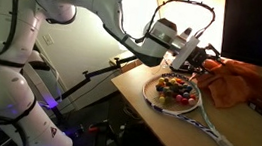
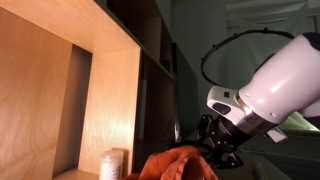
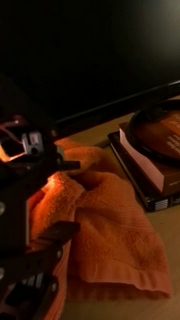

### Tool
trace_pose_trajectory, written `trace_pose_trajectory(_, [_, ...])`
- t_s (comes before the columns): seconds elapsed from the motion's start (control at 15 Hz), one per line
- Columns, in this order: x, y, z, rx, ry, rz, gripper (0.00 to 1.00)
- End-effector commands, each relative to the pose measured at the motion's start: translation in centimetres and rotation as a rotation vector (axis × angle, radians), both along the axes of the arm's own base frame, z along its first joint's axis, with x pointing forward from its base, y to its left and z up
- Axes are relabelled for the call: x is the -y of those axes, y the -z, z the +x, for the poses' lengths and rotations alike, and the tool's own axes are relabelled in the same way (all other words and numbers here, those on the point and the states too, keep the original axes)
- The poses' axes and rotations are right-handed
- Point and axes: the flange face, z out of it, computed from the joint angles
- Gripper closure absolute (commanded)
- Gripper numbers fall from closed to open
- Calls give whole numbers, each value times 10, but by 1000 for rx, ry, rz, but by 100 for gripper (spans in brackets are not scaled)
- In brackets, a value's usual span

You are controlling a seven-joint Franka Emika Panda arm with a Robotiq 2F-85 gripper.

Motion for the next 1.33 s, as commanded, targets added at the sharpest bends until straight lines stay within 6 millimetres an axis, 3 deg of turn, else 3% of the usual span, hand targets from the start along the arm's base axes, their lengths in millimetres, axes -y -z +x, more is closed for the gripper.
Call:
trace_pose_trajectory(0.0, [30,4,-10,-10,22,57,13])
trace_pose_trajectory(0.07, [38,7,-13,-19,24,70,4])
trace_pose_trajectory(0.2, [49,12,-23,-42,14,118,0])
trace_pose_trajectory(0.87, [81,74,-87,-217,43,294,0])
trace_pose_trajectory(1.07, [88,82,-92,-236,61,314,0])
trace_pose_trajectory(1.27, [88,74,-95,-231,56,336,0])
